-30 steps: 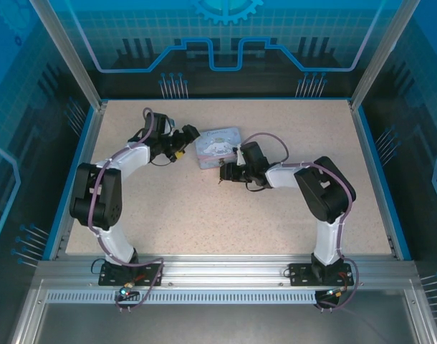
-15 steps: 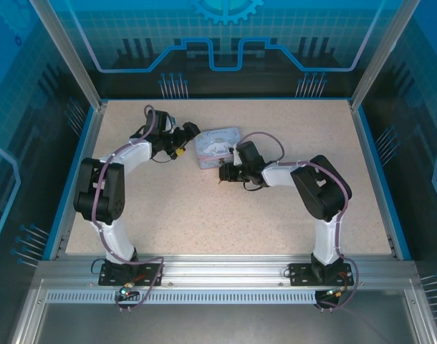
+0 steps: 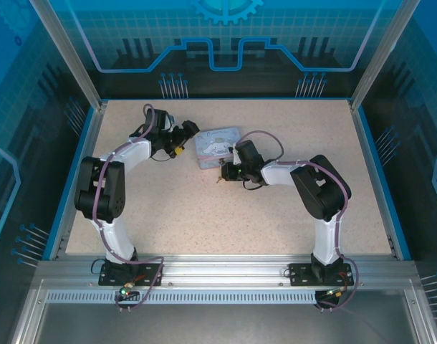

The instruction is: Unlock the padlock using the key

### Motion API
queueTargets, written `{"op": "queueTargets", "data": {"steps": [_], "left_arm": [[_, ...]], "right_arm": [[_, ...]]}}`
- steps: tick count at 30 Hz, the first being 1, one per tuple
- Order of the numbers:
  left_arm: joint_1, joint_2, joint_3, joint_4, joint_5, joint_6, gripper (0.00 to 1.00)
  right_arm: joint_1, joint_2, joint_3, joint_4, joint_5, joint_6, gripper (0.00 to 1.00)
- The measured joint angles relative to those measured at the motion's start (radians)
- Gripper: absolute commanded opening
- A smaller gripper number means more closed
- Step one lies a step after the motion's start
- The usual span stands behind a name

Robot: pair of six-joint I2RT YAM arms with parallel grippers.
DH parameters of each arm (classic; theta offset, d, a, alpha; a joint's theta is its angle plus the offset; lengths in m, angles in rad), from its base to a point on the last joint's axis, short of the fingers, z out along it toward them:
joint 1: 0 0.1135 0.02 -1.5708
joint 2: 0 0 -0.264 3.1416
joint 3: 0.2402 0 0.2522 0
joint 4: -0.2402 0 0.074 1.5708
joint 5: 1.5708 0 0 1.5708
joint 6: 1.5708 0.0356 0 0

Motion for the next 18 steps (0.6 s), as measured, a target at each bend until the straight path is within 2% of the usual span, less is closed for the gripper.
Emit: {"op": "queueTargets", "data": {"steps": [6,18], "left_arm": [[-0.016,0.0,0.001,-0.045,-0.066,0.057,0.99],[-0.156,0.0,0.009,-0.142,-0.269,0.18,0.99]], "right_arm": [[0.0,-0.005,0.026,-0.072,0.004,0.002,0.0],[0.0,-0.064,0.028,-0.186,0.014,0.063,0.0]]}}
